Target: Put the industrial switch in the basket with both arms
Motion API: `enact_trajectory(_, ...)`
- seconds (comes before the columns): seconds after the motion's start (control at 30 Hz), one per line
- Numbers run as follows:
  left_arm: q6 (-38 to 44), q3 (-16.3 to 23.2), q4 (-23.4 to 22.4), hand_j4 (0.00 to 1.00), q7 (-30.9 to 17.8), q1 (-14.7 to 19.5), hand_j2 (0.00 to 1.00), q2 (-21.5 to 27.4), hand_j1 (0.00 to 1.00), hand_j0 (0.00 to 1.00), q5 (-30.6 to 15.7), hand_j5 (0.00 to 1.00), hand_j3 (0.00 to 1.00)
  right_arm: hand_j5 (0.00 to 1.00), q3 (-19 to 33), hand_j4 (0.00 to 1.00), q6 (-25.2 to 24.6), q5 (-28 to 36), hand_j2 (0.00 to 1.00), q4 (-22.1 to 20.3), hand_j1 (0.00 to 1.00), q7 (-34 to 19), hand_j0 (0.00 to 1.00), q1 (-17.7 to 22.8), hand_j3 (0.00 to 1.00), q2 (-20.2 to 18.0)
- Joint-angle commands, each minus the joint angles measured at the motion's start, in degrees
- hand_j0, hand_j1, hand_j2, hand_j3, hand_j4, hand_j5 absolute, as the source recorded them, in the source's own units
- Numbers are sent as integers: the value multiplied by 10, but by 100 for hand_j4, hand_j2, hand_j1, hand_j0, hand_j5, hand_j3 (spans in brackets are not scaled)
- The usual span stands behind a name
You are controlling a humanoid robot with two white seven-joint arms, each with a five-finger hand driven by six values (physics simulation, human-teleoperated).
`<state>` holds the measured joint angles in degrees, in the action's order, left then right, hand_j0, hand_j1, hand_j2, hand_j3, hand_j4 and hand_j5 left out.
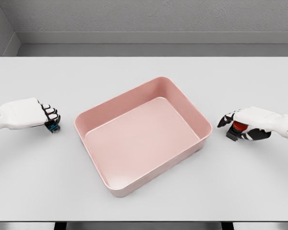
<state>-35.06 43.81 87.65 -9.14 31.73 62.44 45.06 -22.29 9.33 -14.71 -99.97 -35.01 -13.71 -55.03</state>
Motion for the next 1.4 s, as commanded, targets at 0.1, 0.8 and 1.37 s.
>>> enact_trajectory(0.1, 1, -14, -1, 4, 1, -2, 4, 2, 4, 4, -19, 4, 4, 41, -1, 41, 1, 0, 41, -1, 41, 0, 41, 1, 41, -1)
enact_trajectory(0.8, 1, -74, 68, 7, 3, 14, 7, -10, 7, 7, -69, 7, 7, 41, 5, 41, 1, 0, 41, -5, 41, 0, 41, -19, 41, -16)
enact_trajectory(1.37, 1, -87, 125, 7, 3, 11, 7, -50, 7, 7, -118, 7, 7, 41, -1, 41, 12, 3, 41, -6, 41, 0, 41, -74, 41, -26)
